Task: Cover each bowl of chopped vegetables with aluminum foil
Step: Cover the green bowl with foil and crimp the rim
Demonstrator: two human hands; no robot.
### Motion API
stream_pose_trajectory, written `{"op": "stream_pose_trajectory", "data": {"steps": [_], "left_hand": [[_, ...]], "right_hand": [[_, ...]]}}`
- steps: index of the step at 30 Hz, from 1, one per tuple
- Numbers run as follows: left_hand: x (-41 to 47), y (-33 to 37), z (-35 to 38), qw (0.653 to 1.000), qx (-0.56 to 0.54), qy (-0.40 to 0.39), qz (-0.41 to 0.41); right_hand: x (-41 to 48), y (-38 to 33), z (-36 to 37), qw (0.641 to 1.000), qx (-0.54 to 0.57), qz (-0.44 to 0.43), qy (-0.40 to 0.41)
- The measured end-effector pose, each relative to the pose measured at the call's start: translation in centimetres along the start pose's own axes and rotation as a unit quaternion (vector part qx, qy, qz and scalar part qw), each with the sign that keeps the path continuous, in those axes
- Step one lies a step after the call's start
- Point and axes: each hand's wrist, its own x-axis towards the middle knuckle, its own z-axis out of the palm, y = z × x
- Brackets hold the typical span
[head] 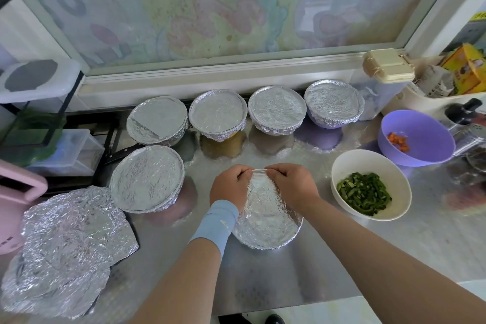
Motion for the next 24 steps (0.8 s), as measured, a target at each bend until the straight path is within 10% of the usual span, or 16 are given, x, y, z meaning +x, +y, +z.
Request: {"op": "stream_pose_trajectory", "data": {"steps": [24], "left_hand": [[0.3,1.3,0.3,0.999,-0.005,-0.046,0.027]], "right_hand": [[-0.6,0.3,-0.7,1.000,0.003,0.025,0.017]]}}
